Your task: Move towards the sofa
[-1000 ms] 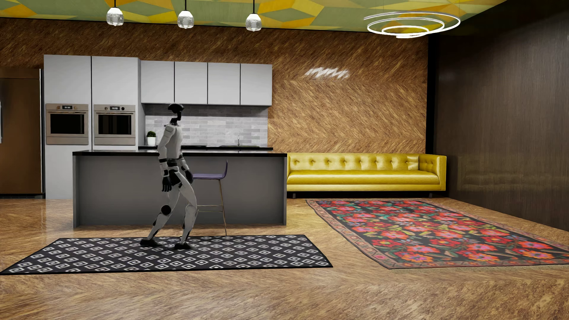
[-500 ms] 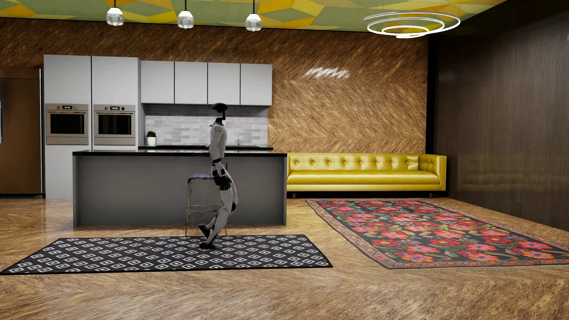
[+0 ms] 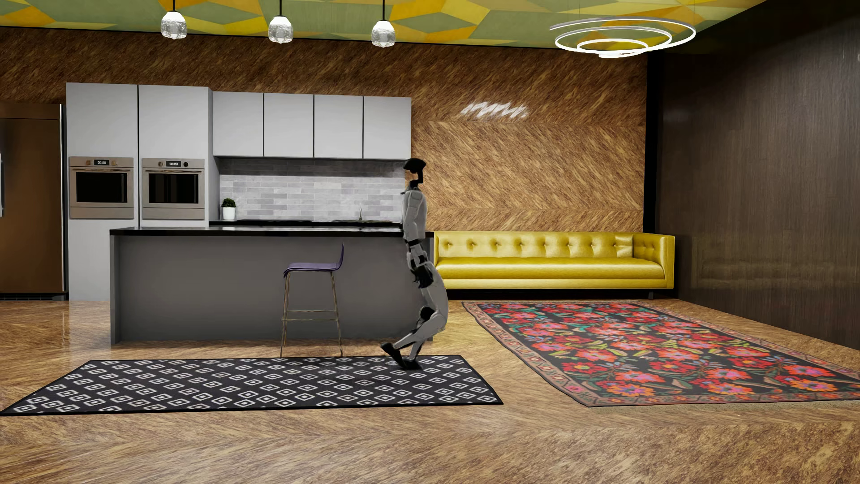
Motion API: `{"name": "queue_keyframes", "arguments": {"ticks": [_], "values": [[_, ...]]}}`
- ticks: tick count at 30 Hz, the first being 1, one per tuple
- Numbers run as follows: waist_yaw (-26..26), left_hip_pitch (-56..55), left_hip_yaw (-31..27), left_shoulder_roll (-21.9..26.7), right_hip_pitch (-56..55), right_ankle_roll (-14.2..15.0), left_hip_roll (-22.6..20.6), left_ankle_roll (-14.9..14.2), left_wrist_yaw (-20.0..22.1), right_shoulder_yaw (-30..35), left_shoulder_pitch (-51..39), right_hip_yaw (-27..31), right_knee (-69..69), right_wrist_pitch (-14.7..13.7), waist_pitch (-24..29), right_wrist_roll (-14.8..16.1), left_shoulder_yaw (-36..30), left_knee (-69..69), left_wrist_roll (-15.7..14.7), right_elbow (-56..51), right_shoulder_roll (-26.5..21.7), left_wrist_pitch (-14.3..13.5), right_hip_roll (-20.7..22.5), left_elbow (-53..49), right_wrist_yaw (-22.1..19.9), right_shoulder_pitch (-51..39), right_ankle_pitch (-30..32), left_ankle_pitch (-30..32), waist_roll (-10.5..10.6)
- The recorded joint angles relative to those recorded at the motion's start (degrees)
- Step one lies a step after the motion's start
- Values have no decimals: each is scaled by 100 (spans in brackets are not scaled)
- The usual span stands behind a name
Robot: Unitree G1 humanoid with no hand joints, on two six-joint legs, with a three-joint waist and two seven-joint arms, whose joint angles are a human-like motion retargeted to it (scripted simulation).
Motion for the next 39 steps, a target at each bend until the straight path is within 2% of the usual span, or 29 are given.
{"name": "queue_keyframes", "arguments": {"ticks": [3, 5, 6, 7, 8, 9, 10, 11, 13, 15, 16, 17, 18, 19, 20, 21, 22, 23, 25, 26, 28, 30, 31, 33, 34, 35, 36, 37, 39], "values": [[-757, 1527, 0, 200, -717, 0, 292, 0, 0, 9, -608, 0, -2638, 0, -16, 0, 65, -805, 0, 112, -156, 0, -50, -441, 0, 338, 334, -1325, 306], [-996, 2088, 0, 282, -1018, 0, 354, 0, 0, 138, -959, 0, -4457, 0, -200, 0, 557, -961, 0, 277, -197, 0, -94, -594, 0, 367, 1340, -2023, 333], [-991, 2270, 0, 276, -1250, 0, 344, 0, 0, 112, -1081, 0, -6829, 0, -286, 0, 802, -956, 0, 359, -207, 0, -102, -613, 0, 375, 1877, -2100, 385], [-1144, 2432, 0, 370, -1482, 0, 465, 0, 0, 206, -1141, 0, -4901, 0, -291, 0, 843, -830, 0, 352, -235, 0, -101, -760, 0, 368, 1416, -1959, 423], [-1305, 2676, 0, 374, -1586, 0, 638, 0, 0, 309, -1020, 0, -4371, 0, -220, 0, 1160, -589, 0, 431, -251, 0, 65, -913, 0, 326, 1474, -1612, 515], [-1412, 2604, 0, 268, -1704, 0, 804, 0, 0, 339, -899, 0, -3861, 0, -312, 0, 1318, 5, 0, 541, -245, 0, 186, -826, 0, 327, 1764, -881, 624], [-1441, 2391, 0, 83, -1530, 0, 1063, 0, 0, 323, -713, 0, -3393, 0, -275, 0, 1377, 1040, 0, 687, -234, 0, 474, -642, 0, 309, 1560, 288, 812], [-1307, 1718, 0, 17, -1319, 0, 1032, 0, 0, 222, -553, 0, -3316, 0, -280, 0, 1291, 2515, 0, 728, -194, 0, 669, -553, 0, 232, 1250, 1218, 792], [-958, 358, 0, -60, -363, 0, 1113, 0, 0, 110, -479, 0, -3585, 0, -57, 0, 723, 4808, 0, 421, -165, 0, 840, -333, 0, 118, 835, 871, 742], [-208, -751, 0, -42, 491, 0, 915, 0, 0, 143, -66, 0, -4048, 0, 11, 0, 588, 4253, 0, -66, -171, 0, 687, -514, 0, -53, 693, 996, 416], [77, -1043, 0, -134, 971, 0, 834, 0, 0, 154, -31, 0, -4251, 0, 61, 0, 292, 3077, 0, -283, -250, 0, 561, 0, 0, -160, 611, 1495, 351], [344, -1377, 0, -191, 1302, 0, 837, 0, 0, 10, 146, 0, -4492, 0, -17, 0, 513, 1735, 0, -542, -262, 0, 566, 153, 0, -223, 507, 1747, 315], [506, -1445, 0, -188, 1778, 0, 774, 0, 0, -91, 279, 0, -4722, 0, -69, 0, 540, 338, 0, -760, -308, 0, 550, 303, 0, -265, 324, 1154, 300], [589, -1431, 0, -152, 2130, 0, 728, 0, 0, -288, 377, 0, -4895, 0, -171, 0, 373, -398, 0, -968, -380, 0, 658, 327, 0, -334, 81, -859, 371], [646, -1553, 0, -91, 2326, 0, 774, 0, 0, -460, 507, 0, -4900, 0, -317, 0, 245, -2439, 0, -1116, -461, 0, 691, 329, 0, -360, -247, 763, 406], [718, -1666, 0, -62, 2498, 0, 773, 0, 0, -615, 621, 0, -4876, 0, -362, 0, 120, -2603, 0, -1117, -497, 0, 776, 388, 0, -393, -457, 983, 450], [813, -1858, 0, -45, 2667, 0, 678, 0, 0, -813, 677, 0, -4709, 0, -312, 0, 26, -540, 0, -1062, -464, 0, 750, 463, 0, -346, -489, -995, 375], [838, -1878, 0, -19, 2759, 0, 479, 0, 0, -1002, 738, 0, -4326, 0, -311, 0, 18, -345, 0, -910, -410, 0, 688, 519, 0, -257, -246, -331, 285], [695, -1755, 0, 26, 2134, 0, -66, 0, 0, -1011, 821, 0, -2034, 0, -218, 0, 48, 77, 0, -463, -219, 0, 140, 688, 0, -47, 1638, 1293, -75], [583, -1557, 0, 49, 1475, 0, -253, 0, 0, -973, 778, 0, -739, 0, -150, 0, 144, 265, 0, -329, -189, 0, -25, 647, 0, 53, 1559, 1422, -112], [304, -720, 0, 70, 308, 0, -294, 0, 0, -711, 620, 0, -334, 0, 55, 0, 457, 73, 0, -53, -177, 0, -60, 399, 0, 117, 665, 1034, 56], [-350, -25, 0, 161, -267, 0, -260, 0, 0, -640, 386, 0, -2246, 0, 90, 0, 520, -69, 0, -14, -288, 0, 10, -90, 0, 314, 487, 308, 389], [-494, 289, 0, 158, -404, 0, -233, 0, 0, -759, 262, 0, -3485, 0, 34, 0, 685, -215, 0, -37, -331, 0, -21, -235, 0, 491, 742, -63, 518], [-651, 604, 0, 280, -752, 0, -145, 0, 0, -754, 55, 0, -4861, 0, -165, 0, 1084, -188, 0, 1, -326, 0, -147, -614, 0, 762, 3725, -795, 682], [-763, 885, 0, 374, -847, 0, -138, 0, 0, -714, -12, 0, -4675, 0, -196, 0, 1209, -86, 0, 15, -317, 0, -299, -770, 0, 909, 4138, -1196, 650], [-897, 1220, 0, 434, -695, 0, -138, 0, 0, -776, -47, 0, -4164, 0, -116, 0, 1254, 144, 0, -7, -312, 0, -356, -900, 0, 1041, 3430, -1396, 649], [-1037, 1113, 0, 399, -584, 0, -38, 0, 0, -611, -82, 0, -3958, 0, -116, 0, 1350, 620, 0, 116, -333, 0, -208, -931, 0, 961, 2549, -1143, 768], [-1182, 822, 0, 191, -407, 0, 68, 0, 0, -548, -150, 0, -3733, 0, -80, 0, 1575, 1266, 0, 254, -338, 0, -232, -795, 0, 815, 1939, -425, 884], [-989, 201, 0, -15, 62, 0, 292, 0, 0, -534, -335, 0, -3833, 0, 44, 0, 1061, 1841, 0, 399, -540, 0, -422, -745, 0, 440, 1387, 1101, 1087]]}}
